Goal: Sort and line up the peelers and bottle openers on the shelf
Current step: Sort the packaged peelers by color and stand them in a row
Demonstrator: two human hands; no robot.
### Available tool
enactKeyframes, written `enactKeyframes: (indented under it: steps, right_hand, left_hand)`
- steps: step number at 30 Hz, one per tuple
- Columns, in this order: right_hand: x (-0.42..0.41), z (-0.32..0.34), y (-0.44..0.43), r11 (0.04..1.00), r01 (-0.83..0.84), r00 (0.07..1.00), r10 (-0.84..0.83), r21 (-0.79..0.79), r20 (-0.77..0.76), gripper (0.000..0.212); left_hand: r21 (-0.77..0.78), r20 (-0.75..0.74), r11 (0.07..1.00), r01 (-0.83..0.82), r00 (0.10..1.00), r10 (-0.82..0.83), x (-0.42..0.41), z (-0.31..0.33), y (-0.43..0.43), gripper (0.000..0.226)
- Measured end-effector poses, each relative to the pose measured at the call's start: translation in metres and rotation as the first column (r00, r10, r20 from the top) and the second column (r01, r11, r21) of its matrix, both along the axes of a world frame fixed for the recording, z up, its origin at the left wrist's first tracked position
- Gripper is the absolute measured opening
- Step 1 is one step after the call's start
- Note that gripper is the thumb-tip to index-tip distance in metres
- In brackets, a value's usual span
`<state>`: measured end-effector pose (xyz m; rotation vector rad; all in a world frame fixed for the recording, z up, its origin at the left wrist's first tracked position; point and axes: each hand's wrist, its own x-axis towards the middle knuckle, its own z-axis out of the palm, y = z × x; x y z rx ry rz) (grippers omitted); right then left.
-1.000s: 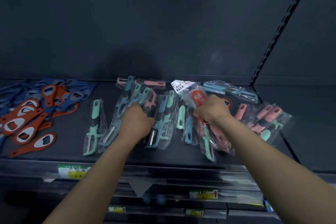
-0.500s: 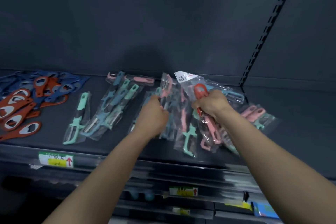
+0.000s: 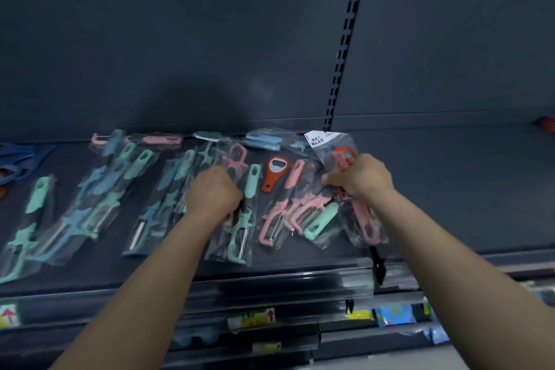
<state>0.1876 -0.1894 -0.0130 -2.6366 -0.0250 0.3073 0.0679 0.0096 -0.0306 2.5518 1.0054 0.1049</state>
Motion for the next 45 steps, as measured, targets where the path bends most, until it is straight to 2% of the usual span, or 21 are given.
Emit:
enactKeyframes:
  steps: [2,4,7,10,14,18,23,26,28,30,34,37,40,42,45]
  right_hand:
    - [-0.002,-0.004,0.004,0.999,0.002,1.0,-0.001,-0.042,0.027,0.077]
    - [-0.004,-0.005,0.012,0.996,-0.012,0.999,0.016,-0.091,0.043,0.082]
    - [-0.005,-0.003,0.024,0.994,-0.014,0.999,0.017,-0.11,0.029,0.073]
    - [-0.004,-0.003,0.032,0.995,0.042,0.998,-0.038,-0.095,0.042,0.051]
    - [-0.007,-0.004,0.039,0.995,0.086,0.996,-0.085,-0.053,0.021,0.052]
    - [-0.009,-0.003,0.036,0.993,0.119,0.993,-0.119,-0.001,0.023,0.021]
    - [-0.018,-0.002,0.04,0.992,0.114,0.993,-0.114,-0.048,0.012,0.033]
    - [-0.021,-0.003,0.053,0.991,0.09,0.996,-0.09,-0.101,0.01,0.026]
    - [-0.022,-0.002,0.061,0.992,0.101,0.995,-0.102,-0.08,-0.006,0.02]
    - [-0.022,-0.003,0.067,0.992,0.117,0.993,-0.118,-0.044,-0.004,0.018]
    - [-0.025,-0.002,0.075,0.993,0.097,0.995,-0.096,-0.059,0.033,0.018]
    - [-0.028,0.002,0.078,0.991,0.071,0.997,-0.068,-0.114,0.029,0.02]
    - [-0.03,0.005,0.072,0.991,0.109,0.994,-0.109,-0.073,-0.005,0.016]
    - [-0.031,0.005,0.065,0.99,0.143,0.989,-0.143,-0.002,-0.027,0.015]
    - [-0.035,0.004,0.059,0.987,0.155,0.987,-0.153,0.033,-0.047,0.028]
  left_hand:
    - [-0.008,0.063,1.0,-0.009,0.998,0.009,0.0,-0.001,0.002,0.027]
    - [0.014,0.092,1.0,-0.013,0.996,0.012,0.001,-0.002,0.005,0.027]
    - [0.044,0.046,0.999,0.032,0.998,-0.034,0.004,-0.001,0.013,0.013]
    - [0.02,-0.004,0.997,0.075,0.997,-0.075,0.007,0.002,0.018,0.014]
    - [-0.053,-0.005,0.989,0.138,0.99,-0.138,0.007,0.004,0.019,0.02]
    - [-0.177,0.04,0.976,0.126,0.992,-0.12,0.003,0.006,0.027,0.019]
    - [-0.302,0.117,0.947,0.107,0.99,-0.074,0.002,0.012,0.038,0.012]
    - [-0.378,0.146,0.916,0.136,0.986,-0.086,0.001,0.016,0.045,0.02]
    - [-0.463,0.175,0.871,0.164,0.98,-0.092,-0.003,0.02,0.049,0.029]
    - [-0.496,0.224,0.843,0.207,0.969,-0.106,-0.01,0.026,0.051,0.025]
    - [-0.43,0.281,0.87,0.242,0.951,-0.126,-0.014,0.038,0.043,0.019]
    - [-0.48,0.264,0.824,0.301,0.945,-0.191,-0.008,0.038,0.022,0.016]
    - [-0.495,0.209,0.799,0.342,0.939,-0.273,-0.004,0.024,-0.007,0.02]
    - [-0.433,0.165,0.84,0.326,0.945,-0.282,-0.001,0.014,-0.019,0.03]
    - [-0.263,0.067,0.898,0.352,0.936,-0.347,0.002,0.006,-0.028,0.041]
